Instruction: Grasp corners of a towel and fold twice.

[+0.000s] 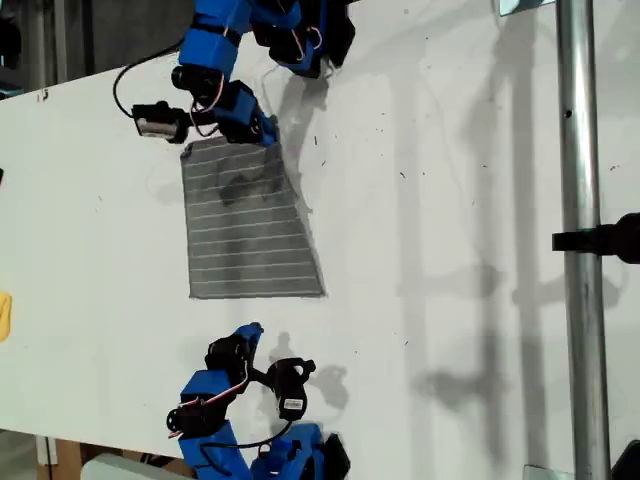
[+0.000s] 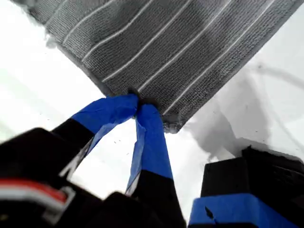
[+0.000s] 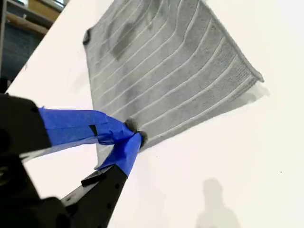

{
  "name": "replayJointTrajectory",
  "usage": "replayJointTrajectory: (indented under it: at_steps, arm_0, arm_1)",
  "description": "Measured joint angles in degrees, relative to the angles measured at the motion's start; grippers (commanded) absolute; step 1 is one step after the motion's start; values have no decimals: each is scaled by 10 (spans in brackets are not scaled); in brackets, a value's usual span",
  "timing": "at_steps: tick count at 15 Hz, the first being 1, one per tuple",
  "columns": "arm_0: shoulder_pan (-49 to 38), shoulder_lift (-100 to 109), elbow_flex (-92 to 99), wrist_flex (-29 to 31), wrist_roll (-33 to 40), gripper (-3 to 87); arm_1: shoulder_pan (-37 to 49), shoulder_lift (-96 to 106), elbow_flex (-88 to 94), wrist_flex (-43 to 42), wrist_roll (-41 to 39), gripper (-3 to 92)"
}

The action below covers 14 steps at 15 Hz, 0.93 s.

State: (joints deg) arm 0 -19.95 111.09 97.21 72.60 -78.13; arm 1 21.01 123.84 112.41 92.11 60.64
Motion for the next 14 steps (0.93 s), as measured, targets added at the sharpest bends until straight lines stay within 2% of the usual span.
replayJointTrajectory:
  at_steps: [3, 7, 9, 14]
  arm_0:
    - [0, 0, 0, 0, 0, -29]
    - [0, 0, 0, -4, 1, -29]
    - [0, 0, 0, -4, 1, -29]
    - [0, 0, 0, -4, 1, -29]
  arm_1:
    - [40, 21, -73, 67, -25, -3]
    - [21, 18, -76, 57, -25, -3]
    - [38, 18, -92, 67, -35, -3]
    - [58, 19, -241, 161, -54, -3]
